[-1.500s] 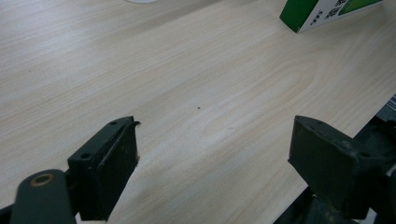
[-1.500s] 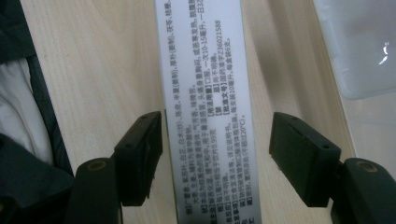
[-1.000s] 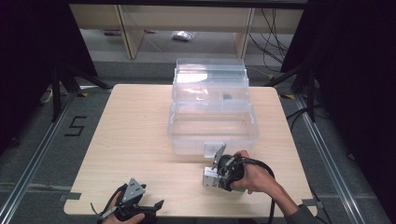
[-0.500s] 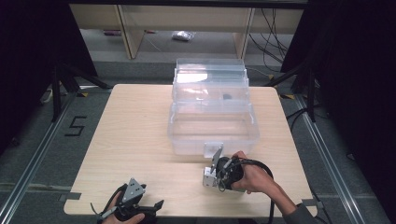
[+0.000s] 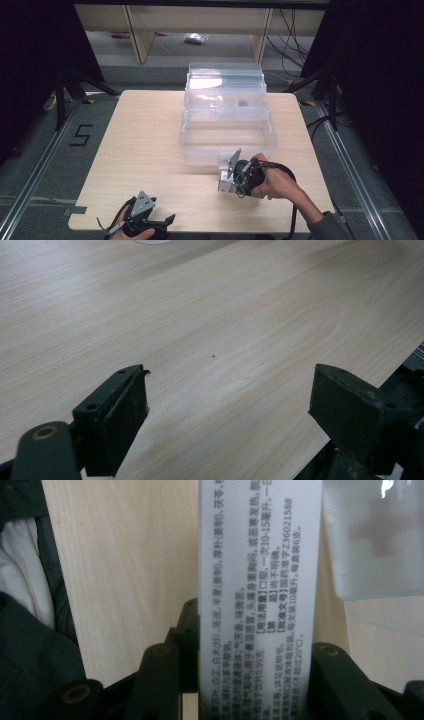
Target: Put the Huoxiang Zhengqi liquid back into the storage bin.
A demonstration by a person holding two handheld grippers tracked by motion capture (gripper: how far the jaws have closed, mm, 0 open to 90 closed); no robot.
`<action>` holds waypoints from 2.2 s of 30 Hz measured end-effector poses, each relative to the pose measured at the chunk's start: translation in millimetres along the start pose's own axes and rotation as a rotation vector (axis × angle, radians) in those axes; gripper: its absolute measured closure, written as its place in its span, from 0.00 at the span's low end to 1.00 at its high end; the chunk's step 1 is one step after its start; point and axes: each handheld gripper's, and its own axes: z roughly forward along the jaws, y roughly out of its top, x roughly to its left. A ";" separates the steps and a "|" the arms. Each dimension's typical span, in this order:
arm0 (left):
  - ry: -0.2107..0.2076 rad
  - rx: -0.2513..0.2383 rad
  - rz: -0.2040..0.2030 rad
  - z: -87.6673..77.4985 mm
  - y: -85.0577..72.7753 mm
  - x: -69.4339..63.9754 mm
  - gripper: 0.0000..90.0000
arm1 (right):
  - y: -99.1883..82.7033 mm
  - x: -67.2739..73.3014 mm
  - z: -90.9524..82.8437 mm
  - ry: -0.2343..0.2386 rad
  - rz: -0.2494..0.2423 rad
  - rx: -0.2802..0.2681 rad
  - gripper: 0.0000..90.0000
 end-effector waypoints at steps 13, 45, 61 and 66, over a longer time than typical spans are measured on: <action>-0.001 0.000 -0.001 0.1 -0.1 0.0 0.17 | 8.8 -14.5 -35.7 -0.002 -0.024 -0.043 0.72; -0.007 -0.003 -0.014 0.3 -0.2 -1.1 0.17 | 30.8 -71.6 -102.4 -0.051 -0.011 -0.061 0.72; -0.016 0.009 0.009 -1.1 -0.1 -0.3 0.17 | 25.3 -123.2 -76.9 -0.027 0.010 -0.060 0.72; -0.018 0.003 -0.001 -0.9 -0.2 -1.0 0.17 | 23.4 -137.7 -64.1 -0.035 0.006 -0.012 0.72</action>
